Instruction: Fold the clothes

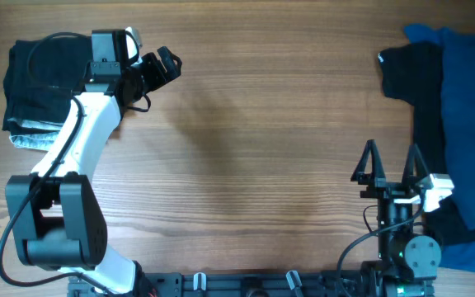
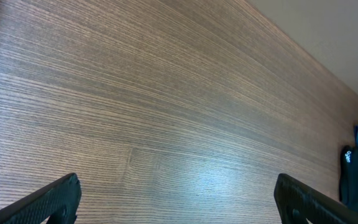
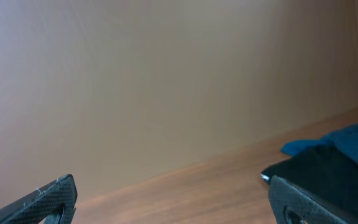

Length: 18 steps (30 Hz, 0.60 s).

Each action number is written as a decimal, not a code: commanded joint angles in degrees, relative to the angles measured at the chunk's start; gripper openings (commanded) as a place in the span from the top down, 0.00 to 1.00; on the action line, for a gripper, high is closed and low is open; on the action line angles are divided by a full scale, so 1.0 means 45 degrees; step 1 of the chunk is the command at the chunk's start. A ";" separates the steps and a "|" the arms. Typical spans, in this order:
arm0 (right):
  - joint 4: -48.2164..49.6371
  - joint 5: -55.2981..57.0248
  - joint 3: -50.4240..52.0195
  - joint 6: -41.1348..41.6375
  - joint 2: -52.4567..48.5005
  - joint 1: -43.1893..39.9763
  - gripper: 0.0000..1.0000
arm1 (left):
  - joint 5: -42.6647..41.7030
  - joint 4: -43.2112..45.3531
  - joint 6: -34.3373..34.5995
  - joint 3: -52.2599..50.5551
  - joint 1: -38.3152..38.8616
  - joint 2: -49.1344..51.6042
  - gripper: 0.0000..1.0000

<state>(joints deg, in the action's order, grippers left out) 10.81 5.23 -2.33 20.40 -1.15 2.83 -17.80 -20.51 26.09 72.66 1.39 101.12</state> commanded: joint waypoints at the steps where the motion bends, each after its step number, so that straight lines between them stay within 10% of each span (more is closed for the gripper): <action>1: -0.0515 0.0107 0.0452 -0.1112 0.0214 -0.0063 0.00 | 0.0126 0.0034 0.0068 0.0073 -0.0034 -0.0136 0.00; 18: -0.2220 -0.0165 0.0452 -0.3779 0.0209 -0.0063 0.00 | 0.0126 0.0034 0.0068 0.0073 -0.0034 -0.0136 0.00</action>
<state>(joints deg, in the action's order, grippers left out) 0.67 4.75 -0.38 4.40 -0.93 2.83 -17.80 -20.51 26.09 72.66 1.39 101.12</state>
